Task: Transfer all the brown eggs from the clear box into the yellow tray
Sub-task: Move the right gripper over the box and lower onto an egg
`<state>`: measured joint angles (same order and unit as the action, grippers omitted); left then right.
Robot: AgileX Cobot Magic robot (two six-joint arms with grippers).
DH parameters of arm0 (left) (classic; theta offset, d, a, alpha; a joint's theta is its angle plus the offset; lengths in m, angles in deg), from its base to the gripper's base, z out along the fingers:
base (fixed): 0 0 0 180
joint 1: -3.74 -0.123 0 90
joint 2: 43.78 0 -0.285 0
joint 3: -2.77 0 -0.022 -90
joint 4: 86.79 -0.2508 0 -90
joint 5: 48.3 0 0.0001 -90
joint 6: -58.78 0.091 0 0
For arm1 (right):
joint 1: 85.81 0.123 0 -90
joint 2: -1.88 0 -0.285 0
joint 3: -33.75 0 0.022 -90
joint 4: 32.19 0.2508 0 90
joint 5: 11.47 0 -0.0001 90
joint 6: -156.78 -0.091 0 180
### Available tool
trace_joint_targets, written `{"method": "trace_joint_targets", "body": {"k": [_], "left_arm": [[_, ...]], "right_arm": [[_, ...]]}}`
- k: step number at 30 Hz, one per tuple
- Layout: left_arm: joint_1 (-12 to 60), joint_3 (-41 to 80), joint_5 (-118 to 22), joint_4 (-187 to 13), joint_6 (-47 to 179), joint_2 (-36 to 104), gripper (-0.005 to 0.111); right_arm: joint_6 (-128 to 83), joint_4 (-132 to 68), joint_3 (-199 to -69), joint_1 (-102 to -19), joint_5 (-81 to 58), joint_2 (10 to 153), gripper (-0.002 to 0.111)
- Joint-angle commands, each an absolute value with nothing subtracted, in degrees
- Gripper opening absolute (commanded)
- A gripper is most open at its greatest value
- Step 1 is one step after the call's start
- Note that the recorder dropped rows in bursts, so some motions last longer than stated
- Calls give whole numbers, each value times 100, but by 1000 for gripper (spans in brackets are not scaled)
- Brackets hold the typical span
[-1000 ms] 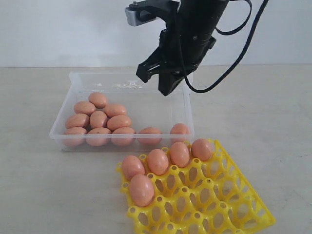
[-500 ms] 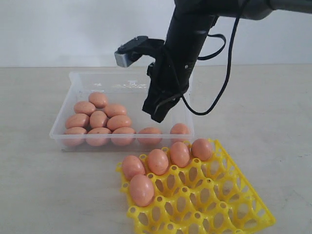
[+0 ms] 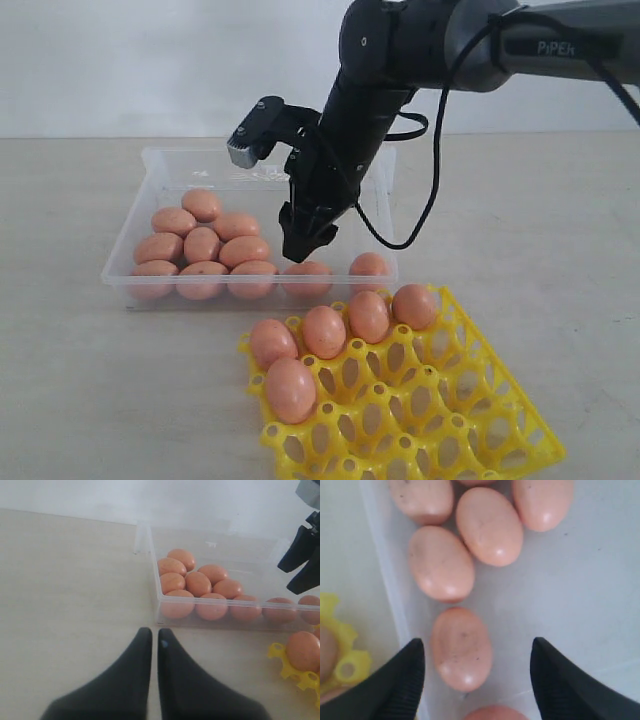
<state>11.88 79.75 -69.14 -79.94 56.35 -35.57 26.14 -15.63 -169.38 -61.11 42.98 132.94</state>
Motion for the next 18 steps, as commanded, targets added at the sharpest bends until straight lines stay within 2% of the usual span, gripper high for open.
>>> {"method": "trace_joint_targets", "body": {"k": [1, 18], "left_arm": [[1201, 7998, -6861, -8018, 5659, -3533, 4], [1201, 7998, -6861, -8018, 5659, -3533, 4]], "right_arm": [[2886, -1618, -16965, -6130, 3802, 13459, 54], [3118, -1794, -16965, -6130, 4088, 13704, 54]]}}
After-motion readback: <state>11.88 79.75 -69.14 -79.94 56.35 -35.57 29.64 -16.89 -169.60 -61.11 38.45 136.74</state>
